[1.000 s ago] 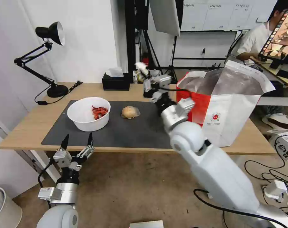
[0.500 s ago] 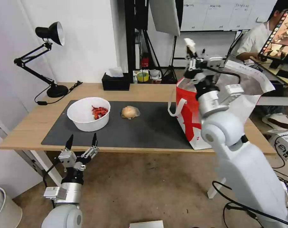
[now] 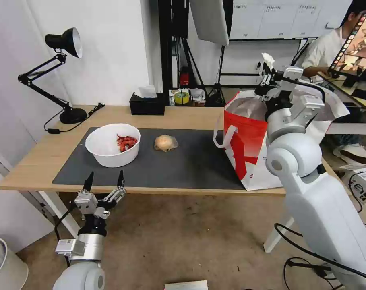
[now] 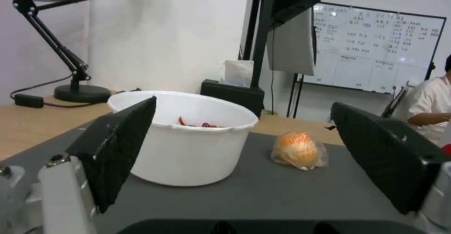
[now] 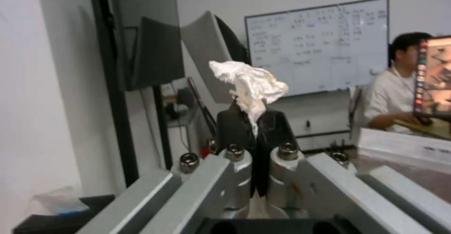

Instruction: Pick up the trash from the table and place it into the takeout bag.

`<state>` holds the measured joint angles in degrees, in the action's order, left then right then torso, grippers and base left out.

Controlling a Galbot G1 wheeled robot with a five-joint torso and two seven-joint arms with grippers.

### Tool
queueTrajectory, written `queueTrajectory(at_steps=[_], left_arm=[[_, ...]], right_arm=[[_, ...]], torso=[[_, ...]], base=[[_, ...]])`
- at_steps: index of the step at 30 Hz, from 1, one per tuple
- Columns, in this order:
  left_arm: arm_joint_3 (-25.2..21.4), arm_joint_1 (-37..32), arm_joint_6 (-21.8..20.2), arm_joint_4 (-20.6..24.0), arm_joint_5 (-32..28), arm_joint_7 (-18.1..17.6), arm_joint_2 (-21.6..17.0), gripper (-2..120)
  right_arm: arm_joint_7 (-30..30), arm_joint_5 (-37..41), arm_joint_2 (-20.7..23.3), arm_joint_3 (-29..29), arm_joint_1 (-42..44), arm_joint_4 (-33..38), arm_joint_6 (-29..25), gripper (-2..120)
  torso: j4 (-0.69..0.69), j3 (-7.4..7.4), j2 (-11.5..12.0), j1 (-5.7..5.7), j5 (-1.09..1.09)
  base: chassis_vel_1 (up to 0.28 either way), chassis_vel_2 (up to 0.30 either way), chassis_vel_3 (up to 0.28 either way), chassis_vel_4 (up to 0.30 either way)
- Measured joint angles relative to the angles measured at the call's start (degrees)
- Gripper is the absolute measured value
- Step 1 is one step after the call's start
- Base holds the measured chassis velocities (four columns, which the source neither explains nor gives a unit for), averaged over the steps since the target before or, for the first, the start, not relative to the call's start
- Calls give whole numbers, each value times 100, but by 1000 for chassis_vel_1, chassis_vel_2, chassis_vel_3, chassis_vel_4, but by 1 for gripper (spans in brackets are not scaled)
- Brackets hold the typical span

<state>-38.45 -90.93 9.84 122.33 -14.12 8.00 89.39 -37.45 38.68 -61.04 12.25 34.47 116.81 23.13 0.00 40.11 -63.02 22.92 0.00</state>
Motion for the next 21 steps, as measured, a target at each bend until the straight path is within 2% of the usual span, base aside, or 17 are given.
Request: queueTrajectory(at_steps=[9, 11, 17, 21], left_arm=[[28, 27, 4, -51, -2, 1, -7, 100], [29, 34, 4, -71, -4, 1, -20, 100], [14, 26, 10, -86, -11, -1, -26, 100], [11, 20, 12, -83, -12, -2, -25, 100]], right_arm=[[-651, 411, 10, 9, -103, -77, 527, 0], [-960, 678, -8, 2, -145, -82, 713, 0], [-1507, 1202, -70, -18, -271, -93, 938, 0], [-1634, 1278, -118, -29, -303, -104, 992, 0]], torso=[[0, 0, 0, 0, 0], [0, 0, 0, 0, 0], [0, 0, 0, 0, 0], [0, 0, 0, 0, 0]], base=[[0, 0, 0, 0], [0, 0, 0, 0], [0, 0, 0, 0], [0, 0, 0, 0]])
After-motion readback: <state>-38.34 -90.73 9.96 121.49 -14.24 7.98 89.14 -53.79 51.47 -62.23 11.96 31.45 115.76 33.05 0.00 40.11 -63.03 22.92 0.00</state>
